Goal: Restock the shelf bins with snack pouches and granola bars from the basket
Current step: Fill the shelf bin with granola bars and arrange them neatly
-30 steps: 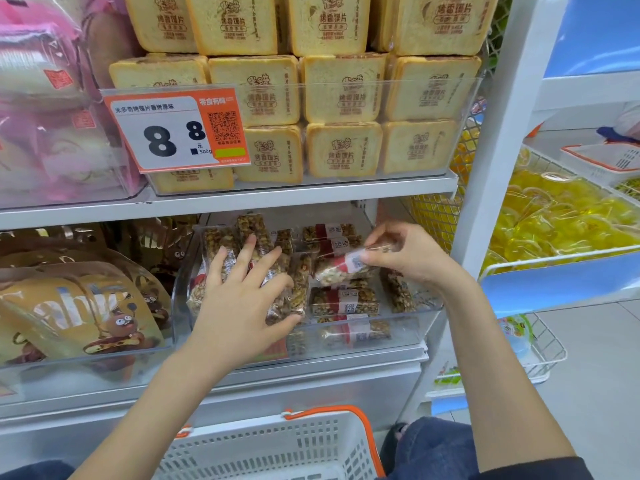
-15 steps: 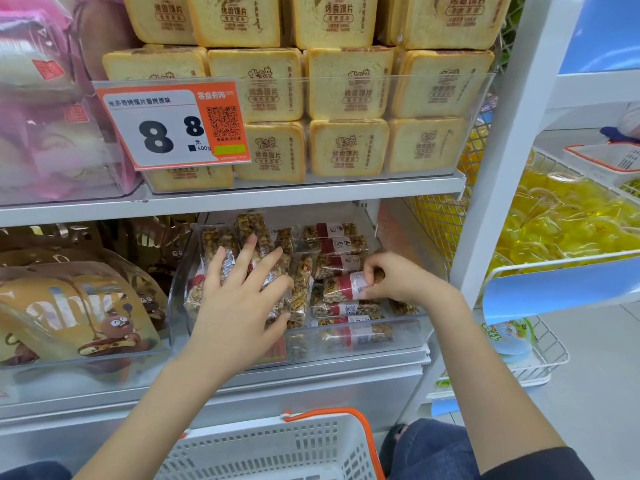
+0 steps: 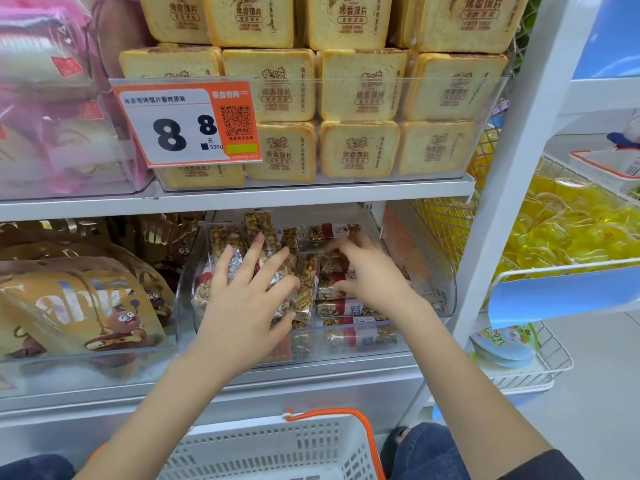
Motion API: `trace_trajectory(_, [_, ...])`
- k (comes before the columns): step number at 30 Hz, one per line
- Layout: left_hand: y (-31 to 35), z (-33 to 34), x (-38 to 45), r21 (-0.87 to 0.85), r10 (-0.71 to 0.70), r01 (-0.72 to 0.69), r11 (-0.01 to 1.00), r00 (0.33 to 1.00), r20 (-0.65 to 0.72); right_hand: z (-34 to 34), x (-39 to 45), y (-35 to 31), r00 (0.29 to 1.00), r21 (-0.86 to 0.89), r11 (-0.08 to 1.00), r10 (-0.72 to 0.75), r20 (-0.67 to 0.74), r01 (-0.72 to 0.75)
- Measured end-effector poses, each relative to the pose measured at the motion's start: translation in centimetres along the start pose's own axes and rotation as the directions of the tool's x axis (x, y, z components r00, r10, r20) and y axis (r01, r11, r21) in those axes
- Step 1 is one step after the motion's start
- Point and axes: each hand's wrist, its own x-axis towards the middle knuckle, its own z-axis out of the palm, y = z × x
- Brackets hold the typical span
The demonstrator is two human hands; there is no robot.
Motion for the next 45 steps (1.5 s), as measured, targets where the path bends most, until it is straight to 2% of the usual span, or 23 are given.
trace_trajectory(2, [0.0,0.0,0.0,-0.005,0.001,-0.001,1.0,1.0,-0.013,0.7,0.2,-1.0,0.989,0.001,0.991,-0.136,0.055,0.136])
trace_trajectory(5, [0.0,0.0,0.0,-0.016,0.002,-0.003,1.0,1.0,-0.029,2.1,1.1,-1.9,0.98,-0.082,0.986,-0.131,0.153,0.144])
trace_trajectory(9, [-0.1,0.0,-0.1,-0.033,0.002,-0.003,0.999,0.999,-0.036,1.6,2.2,-2.2,0.984,-0.199,0.964,-0.167,0.058,0.175])
trace_trajectory(11, [-0.1,0.0,-0.1,-0.037,-0.002,0.0,0.999,0.999,-0.04,0.5,2.0,-1.6,0.976,-0.185,0.961,-0.217,-0.03,0.208])
trace_trajectory(13, [-0.1,-0.1,0.0,-0.038,-0.008,0.007,0.999,0.999,-0.042,-0.9,1.4,-0.4,0.971,-0.119,0.975,-0.204,-0.123,0.19])
trace_trajectory(15, [0.0,-0.1,0.0,-0.043,-0.018,0.016,0.999,0.999,-0.043,-1.9,0.4,0.9,0.986,-0.06,0.99,-0.13,-0.104,0.124])
trace_trajectory(19, [0.1,-0.1,0.0,-0.047,-0.025,0.023,0.999,0.998,-0.053,-2.4,-1.8,2.5,0.999,0.042,0.999,0.033,0.027,-0.034])
trace_trajectory(22, [0.1,0.0,0.0,-0.045,-0.024,0.021,0.999,0.998,-0.056,-2.6,-2.4,2.4,0.987,0.217,0.965,0.156,-0.029,-0.146])
trace_trajectory(25, [0.2,0.0,-0.1,-0.041,-0.027,0.024,0.999,0.997,-0.07,-2.3,-2.2,1.9,0.915,0.403,0.845,0.401,-0.046,-0.35])
trace_trajectory(28, [0.2,0.1,-0.1,-0.05,-0.029,0.025,0.998,0.996,-0.089,-1.8,-1.7,1.1,0.826,0.551,0.659,0.554,0.105,-0.512])
trace_trajectory(29, [0.2,0.1,-0.1,-0.051,-0.03,0.025,0.998,0.996,-0.09,-1.7,-1.8,0.8,0.823,0.528,0.656,0.542,0.168,-0.539])
trace_trajectory(30, [0.2,0.1,-0.1,-0.05,-0.028,0.023,0.998,0.996,-0.089,-1.6,-1.7,0.9,0.837,0.448,0.711,0.506,0.209,-0.542])
trace_trajectory(31, [0.2,0.2,-0.1,-0.047,-0.024,0.02,0.999,0.996,-0.086,-1.4,-1.7,1.1,0.862,0.338,0.794,0.452,0.229,-0.506])
trace_trajectory(33, [0.1,0.3,-0.1,-0.042,-0.018,0.015,0.999,0.997,-0.079,-1.1,-1.6,1.6,0.926,0.146,0.922,0.332,0.182,-0.359])
trace_trajectory(35, [0.1,0.3,-0.1,-0.042,-0.017,0.014,0.999,0.997,-0.078,-1.2,-1.4,1.7,0.974,0.082,0.976,0.192,0.122,-0.202])
trace_trajectory(37, [0.1,0.2,-0.1,-0.045,-0.015,0.012,0.999,0.997,-0.079,-1.4,-1.3,1.6,0.987,0.103,0.993,0.046,0.153,-0.062])
trace_trajectory(39, [0.1,0.2,-0.1,-0.038,-0.012,0.009,0.999,0.997,-0.079,-1.4,-1.1,1.4,0.965,0.032,0.999,-0.049,0.256,0.042])
trace_trajectory(41, [0.0,0.3,-0.2,-0.031,-0.008,0.005,1.0,0.997,-0.078,-1.0,-1.0,1.6,0.934,-0.069,0.988,-0.107,0.341,0.139])
trace_trajectory(45, [0.0,0.3,-0.2,-0.024,-0.001,-0.001,1.0,0.997,-0.072,-0.8,-0.8,1.3,0.911,-0.182,0.957,-0.143,0.387,0.228])
